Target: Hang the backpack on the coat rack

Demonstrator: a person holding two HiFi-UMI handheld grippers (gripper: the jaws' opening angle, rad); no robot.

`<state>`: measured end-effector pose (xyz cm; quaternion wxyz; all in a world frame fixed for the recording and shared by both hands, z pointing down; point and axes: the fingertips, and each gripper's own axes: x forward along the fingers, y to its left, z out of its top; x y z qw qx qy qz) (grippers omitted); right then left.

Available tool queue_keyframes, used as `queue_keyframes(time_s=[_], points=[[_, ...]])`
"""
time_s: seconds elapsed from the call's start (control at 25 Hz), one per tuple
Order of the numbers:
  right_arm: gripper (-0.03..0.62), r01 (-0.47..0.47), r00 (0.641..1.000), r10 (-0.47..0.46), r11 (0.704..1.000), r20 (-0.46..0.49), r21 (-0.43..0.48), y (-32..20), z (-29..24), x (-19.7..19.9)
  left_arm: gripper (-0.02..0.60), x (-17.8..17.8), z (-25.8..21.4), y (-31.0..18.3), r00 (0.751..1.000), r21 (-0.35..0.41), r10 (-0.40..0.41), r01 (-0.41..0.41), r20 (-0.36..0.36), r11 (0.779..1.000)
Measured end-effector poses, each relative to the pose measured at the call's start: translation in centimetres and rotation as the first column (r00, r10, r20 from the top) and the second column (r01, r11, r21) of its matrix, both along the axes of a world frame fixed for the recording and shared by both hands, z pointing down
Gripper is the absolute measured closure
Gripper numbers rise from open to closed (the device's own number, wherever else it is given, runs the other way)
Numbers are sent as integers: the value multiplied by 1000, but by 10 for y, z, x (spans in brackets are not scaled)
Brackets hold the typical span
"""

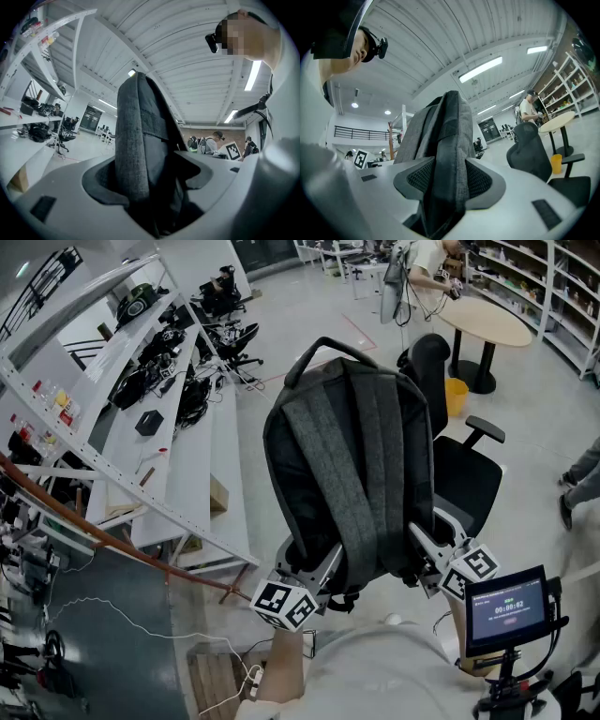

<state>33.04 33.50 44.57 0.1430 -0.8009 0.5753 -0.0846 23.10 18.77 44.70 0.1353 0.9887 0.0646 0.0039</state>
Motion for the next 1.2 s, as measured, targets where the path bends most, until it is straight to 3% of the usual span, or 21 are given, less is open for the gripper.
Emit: queue_keyframes(time_s=[0.16, 0.32, 0.48, 0.6, 0.72, 0.92, 1.08, 1.2], points=[[390, 45, 999, -45, 999, -11, -5, -54, -11, -25, 255, -32, -9, -50, 999, -7, -44, 44, -6, 999], [390, 139, 990, -139, 990, -24, -9, -145, -9, -60, 255, -80, -3, -130, 989, -19, -145, 144, -16, 989], [390, 260, 965, -260, 966, -29, -18, -233, -9, -102, 255, -138, -2, -201, 963, -25, -267, 267, -20, 963], [390, 349, 936, -350, 937, -31, -20, -287, -12, -138, 255, -184, -5, -241, 932, -25, -362, 361, -18, 932], [390, 457, 889, -457, 889, -24, -13, -351, -10, -179, 255, -236, -5, -286, 883, -13, -468, 468, -12, 884], [390, 605, 796, -605, 796, -18, -5, -434, -7, -235, 255, -302, -3, -339, 785, -2, -620, 620, -3, 785], [390, 697, 717, -697, 717, -26, 6, -453, -10, -261, 255, -336, -4, -338, 701, 5, -714, 714, -1, 701], [390, 765, 645, -764, 644, -31, 14, -496, -13, -264, 255, -340, -7, -365, 627, 10, -779, 779, -12, 627]])
